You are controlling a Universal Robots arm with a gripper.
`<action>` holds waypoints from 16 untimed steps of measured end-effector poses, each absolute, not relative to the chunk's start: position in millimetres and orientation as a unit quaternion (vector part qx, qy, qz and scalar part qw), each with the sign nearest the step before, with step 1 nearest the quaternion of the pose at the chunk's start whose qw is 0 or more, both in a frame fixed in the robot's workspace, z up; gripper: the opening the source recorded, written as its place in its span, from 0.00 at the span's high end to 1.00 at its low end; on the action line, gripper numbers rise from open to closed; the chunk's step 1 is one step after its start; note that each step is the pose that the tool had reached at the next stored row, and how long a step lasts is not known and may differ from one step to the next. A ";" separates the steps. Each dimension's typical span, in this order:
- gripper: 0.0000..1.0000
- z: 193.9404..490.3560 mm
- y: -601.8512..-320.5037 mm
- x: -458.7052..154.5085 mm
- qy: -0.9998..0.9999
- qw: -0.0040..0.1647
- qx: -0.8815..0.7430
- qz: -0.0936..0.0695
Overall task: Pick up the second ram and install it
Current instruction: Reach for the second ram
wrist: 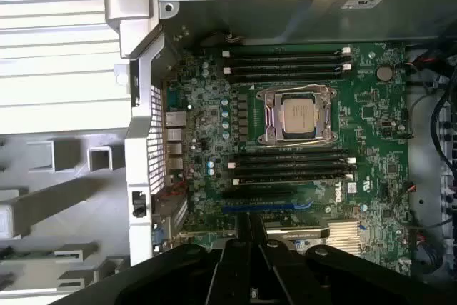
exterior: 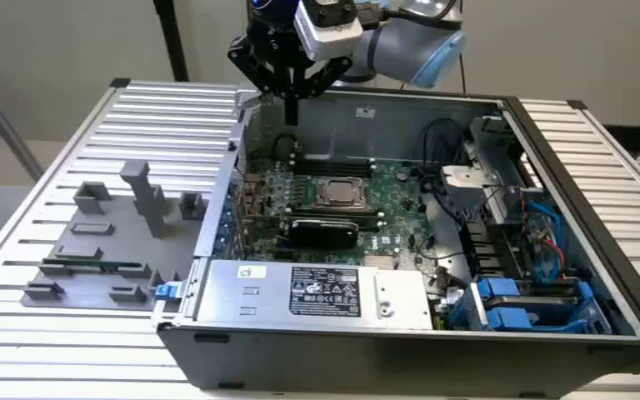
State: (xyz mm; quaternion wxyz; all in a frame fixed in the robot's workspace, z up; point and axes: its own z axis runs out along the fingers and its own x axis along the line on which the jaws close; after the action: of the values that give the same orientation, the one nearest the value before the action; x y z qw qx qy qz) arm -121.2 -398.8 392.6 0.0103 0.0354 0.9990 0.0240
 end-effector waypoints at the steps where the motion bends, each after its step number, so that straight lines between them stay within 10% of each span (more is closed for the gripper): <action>1: 1.00 392.6 -398.8 -121.2 0.999 0.010 0.035 0.024; 16: 1.00 392.7 -399.7 -125.1 0.999 0.010 0.035 0.024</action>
State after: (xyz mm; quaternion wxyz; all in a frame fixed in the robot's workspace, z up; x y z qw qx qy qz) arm -125.1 -399.7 392.7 0.0103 0.0354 0.9990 0.0239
